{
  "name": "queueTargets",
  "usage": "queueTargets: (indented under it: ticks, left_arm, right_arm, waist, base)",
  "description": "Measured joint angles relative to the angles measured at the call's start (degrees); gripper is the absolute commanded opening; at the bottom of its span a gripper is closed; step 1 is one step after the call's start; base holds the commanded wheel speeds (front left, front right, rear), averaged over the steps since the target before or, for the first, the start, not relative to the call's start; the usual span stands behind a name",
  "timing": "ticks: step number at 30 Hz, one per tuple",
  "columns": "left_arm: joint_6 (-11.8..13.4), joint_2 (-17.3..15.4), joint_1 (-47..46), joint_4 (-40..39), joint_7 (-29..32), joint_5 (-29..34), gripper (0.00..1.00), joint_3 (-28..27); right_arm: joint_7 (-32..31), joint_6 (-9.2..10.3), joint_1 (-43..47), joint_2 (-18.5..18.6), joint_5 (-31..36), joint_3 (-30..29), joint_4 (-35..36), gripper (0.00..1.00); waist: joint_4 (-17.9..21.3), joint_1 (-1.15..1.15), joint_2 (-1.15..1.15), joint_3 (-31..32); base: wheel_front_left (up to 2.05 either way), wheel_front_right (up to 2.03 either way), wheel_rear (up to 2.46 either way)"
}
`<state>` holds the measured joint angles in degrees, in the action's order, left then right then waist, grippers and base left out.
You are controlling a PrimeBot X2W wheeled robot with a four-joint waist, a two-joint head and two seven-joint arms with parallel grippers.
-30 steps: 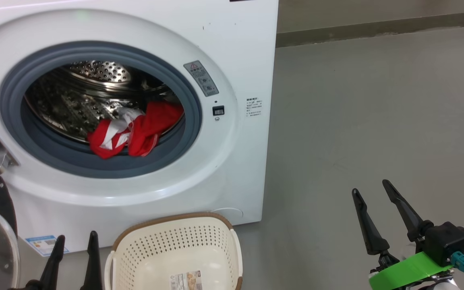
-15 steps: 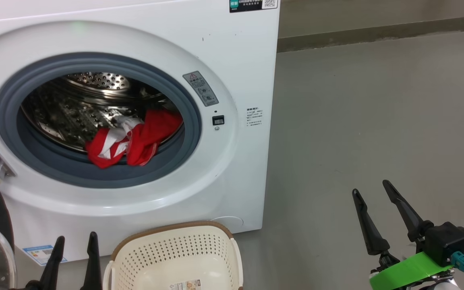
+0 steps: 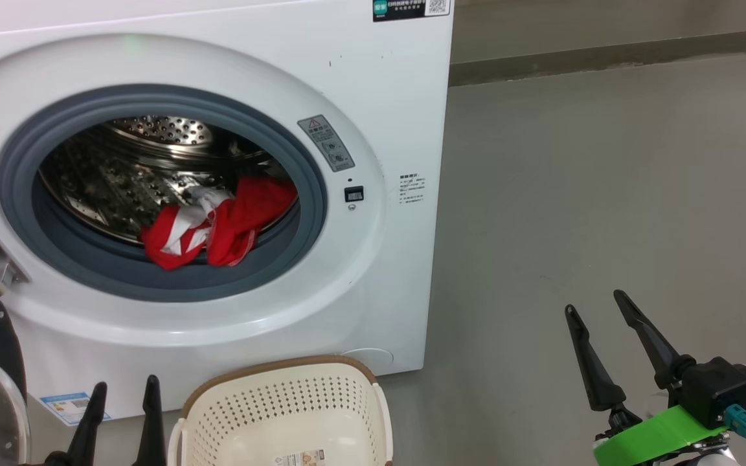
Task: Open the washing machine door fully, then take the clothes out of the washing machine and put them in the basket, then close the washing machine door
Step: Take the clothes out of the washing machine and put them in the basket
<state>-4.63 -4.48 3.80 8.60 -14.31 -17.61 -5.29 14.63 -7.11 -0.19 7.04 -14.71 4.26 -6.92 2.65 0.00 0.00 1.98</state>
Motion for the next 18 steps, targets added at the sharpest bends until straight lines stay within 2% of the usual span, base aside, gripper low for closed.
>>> queueTargets:
  ticks: [8,18]
  left_arm:
    - [0.05,0.0,-0.76,1.02,0.1,-0.03,1.0,1.05]
    - [0.04,-0.41,-7.46,2.49,0.68,-0.01,1.0,2.57]
  right_arm:
    - [0.0,0.0,0.01,0.09,-0.01,-0.14,0.13,1.0]
    - [0.0,0.0,-0.41,-0.04,-0.02,-0.69,0.87,1.0]
  waist:
    - [-0.64,0.0,0.0,-0.94]
    - [-1.95,0.0,0.0,-4.24]
  base:
    - [0.0,0.0,0.0]
    - [0.0,0.0,0.0]
